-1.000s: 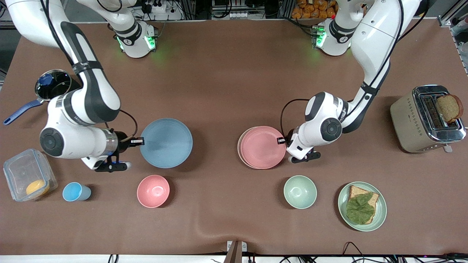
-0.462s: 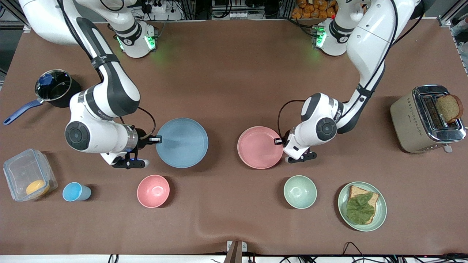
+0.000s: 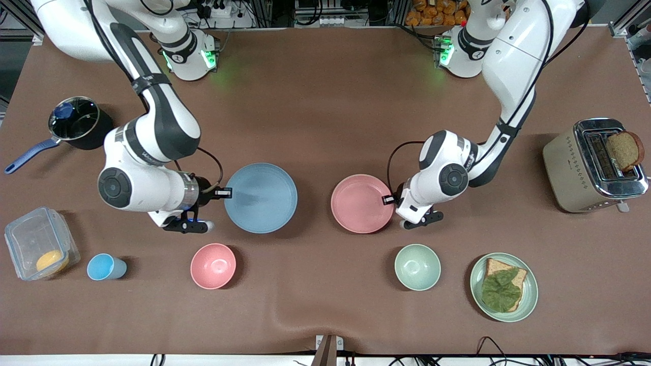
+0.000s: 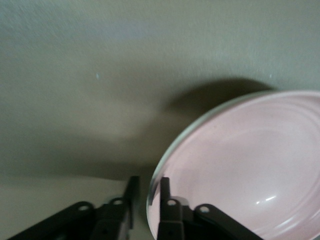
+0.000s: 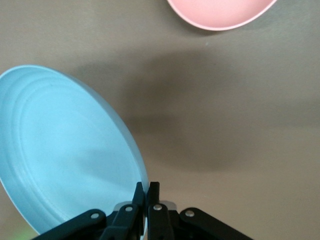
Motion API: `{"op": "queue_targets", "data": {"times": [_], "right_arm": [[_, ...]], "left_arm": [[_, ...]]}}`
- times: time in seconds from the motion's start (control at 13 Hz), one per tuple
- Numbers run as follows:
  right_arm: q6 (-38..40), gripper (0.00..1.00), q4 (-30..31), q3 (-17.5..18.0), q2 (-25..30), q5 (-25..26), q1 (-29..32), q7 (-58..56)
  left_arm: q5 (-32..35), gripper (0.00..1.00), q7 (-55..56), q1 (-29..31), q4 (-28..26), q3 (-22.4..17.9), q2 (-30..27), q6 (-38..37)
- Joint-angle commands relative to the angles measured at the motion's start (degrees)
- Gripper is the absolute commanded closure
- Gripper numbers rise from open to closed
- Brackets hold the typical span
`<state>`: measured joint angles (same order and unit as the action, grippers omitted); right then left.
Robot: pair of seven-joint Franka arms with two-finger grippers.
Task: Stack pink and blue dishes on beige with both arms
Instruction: 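Carry the blue plate toward the pink plate while the left gripper releases, then lower the blue plate onto the pink plate while the left gripper withdraws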
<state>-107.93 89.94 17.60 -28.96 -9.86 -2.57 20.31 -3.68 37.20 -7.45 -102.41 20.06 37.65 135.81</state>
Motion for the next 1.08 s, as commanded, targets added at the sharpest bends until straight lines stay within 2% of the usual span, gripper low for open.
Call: {"op": "queue_targets", "data": {"times": [0.0,0.15,0.31,0.69,1.0], "right_arm": [[-2.3,1.0,0.1,0.1,-0.4,-1.0,-2.3,4.5],[-4.5,1.0,0.1,0.1,-0.7,-1.0,-4.2,7.9],[-6.8,1.0,0.2,0.1,-0.8,-2.0,-7.3,13.2],[-18.7,1.0,0.0,0.0,-4.9,-1.9,-15.8,25.7],[-28.4,1.0,-0.2,-1.0,-7.2,-1.1,-22.4,31.2]], "left_arm": [[1.6,0.0,2.9,0.4,-0.2,-0.6,-6.5,-3.9],[2.6,0.0,2.4,3.9,0.4,-1.1,-15.0,-9.4],[3.6,0.0,1.5,6.4,3.1,-1.2,-20.4,-16.4],[5.8,0.0,-6.3,15.4,7.0,-1.1,-27.9,-25.5],[5.8,0.0,-16.6,22.9,10.4,-1.2,-33.1,-37.2]]}}
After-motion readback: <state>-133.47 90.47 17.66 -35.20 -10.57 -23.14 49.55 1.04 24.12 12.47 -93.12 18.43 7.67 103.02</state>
